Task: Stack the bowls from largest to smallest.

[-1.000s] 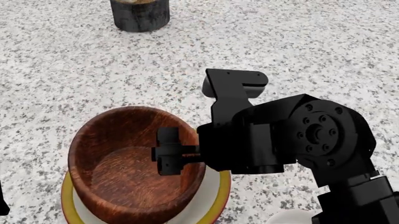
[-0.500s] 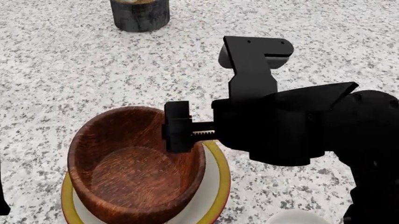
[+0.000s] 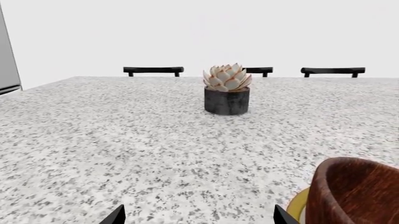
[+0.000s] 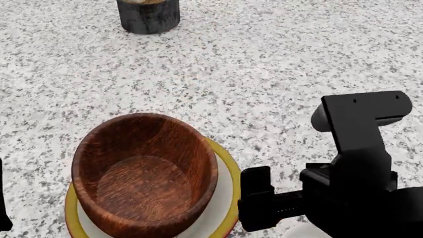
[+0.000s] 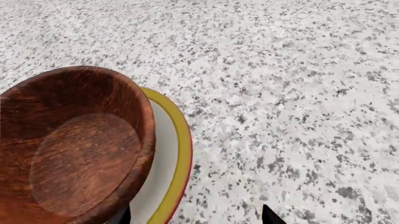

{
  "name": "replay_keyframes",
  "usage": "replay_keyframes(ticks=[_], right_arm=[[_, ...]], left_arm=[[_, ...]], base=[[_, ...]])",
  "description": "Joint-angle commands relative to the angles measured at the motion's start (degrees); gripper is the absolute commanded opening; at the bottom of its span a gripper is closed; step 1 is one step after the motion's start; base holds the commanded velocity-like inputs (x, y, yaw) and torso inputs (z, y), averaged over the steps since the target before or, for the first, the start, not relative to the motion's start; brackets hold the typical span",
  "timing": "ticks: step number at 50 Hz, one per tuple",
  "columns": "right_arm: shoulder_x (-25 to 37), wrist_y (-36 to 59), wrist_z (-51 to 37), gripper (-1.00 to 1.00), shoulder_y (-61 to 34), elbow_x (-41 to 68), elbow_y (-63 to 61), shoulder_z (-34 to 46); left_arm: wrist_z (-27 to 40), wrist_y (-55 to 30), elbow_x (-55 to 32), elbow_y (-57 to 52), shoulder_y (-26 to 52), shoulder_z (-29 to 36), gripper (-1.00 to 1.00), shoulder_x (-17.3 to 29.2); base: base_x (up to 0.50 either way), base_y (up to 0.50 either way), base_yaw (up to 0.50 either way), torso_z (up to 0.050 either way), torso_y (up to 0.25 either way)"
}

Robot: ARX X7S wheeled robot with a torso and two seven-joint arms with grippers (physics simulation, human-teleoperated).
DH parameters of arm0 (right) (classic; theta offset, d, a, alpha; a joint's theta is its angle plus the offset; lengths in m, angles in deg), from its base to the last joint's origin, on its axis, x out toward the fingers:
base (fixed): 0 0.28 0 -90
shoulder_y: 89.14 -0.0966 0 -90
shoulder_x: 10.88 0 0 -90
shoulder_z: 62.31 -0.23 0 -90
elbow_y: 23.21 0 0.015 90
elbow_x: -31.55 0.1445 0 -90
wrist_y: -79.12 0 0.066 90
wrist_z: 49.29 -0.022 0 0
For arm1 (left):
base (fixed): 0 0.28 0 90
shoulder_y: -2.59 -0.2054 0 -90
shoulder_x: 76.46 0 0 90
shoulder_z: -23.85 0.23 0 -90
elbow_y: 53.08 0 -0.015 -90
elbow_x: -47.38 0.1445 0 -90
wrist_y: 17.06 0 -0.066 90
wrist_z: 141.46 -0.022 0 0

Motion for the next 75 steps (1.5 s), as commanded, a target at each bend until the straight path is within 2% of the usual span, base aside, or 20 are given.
replay_keyframes(ticks=[1, 17, 32, 40, 50, 75], right_arm=[[7.99, -1.92, 2.43, 1.0, 15.28, 0.18, -10.57, -10.63], [16.55, -1.17, 5.66, 1.0, 26.83, 0.55, -14.04, -21.62], [17.82, 0.7, 8.93, 1.0, 35.95, -3.49, -14.51, -29.97], [14.2, 2.1, 12.57, 1.0, 35.11, -9.97, -12.23, -25.98], [12.3, 2.73, 11.22, 1.0, 29.62, -9.53, -9.11, -18.75], [11.75, 2.52, 17.95, 1.0, 30.54, -16.01, -3.0, -16.21]], left_arm=[[-0.06, 0.34, -0.43, -0.03, -0.19, 0.01, 1.0, 0.07], [0.07, 0.93, 0.43, 0.09, -0.46, 1.06, 1.0, 0.47], [0.21, 1.24, 0.57, 0.12, -0.75, 1.91, 1.0, 0.54], [0.39, 1.43, 0.57, 0.1, -0.91, 2.04, 1.0, 0.61], [0.38, 1.83, 1.24, 0.16, -0.96, 3.39, 1.0, 0.65], [-0.3, 3.97, 3.1, 2.38, -1.82, 4.98, 1.0, 0.64]], base=[[0.0, 0.0, 0.0, 0.0, 0.0], [0.0, 0.0, 0.0, 0.0, 0.0], [0.0, 0.0, 0.0, 0.0, 0.0], [0.0, 0.0, 0.0, 0.0, 0.0], [0.0, 0.0, 0.0, 0.0, 0.0], [0.0, 0.0, 0.0, 0.0, 0.0]])
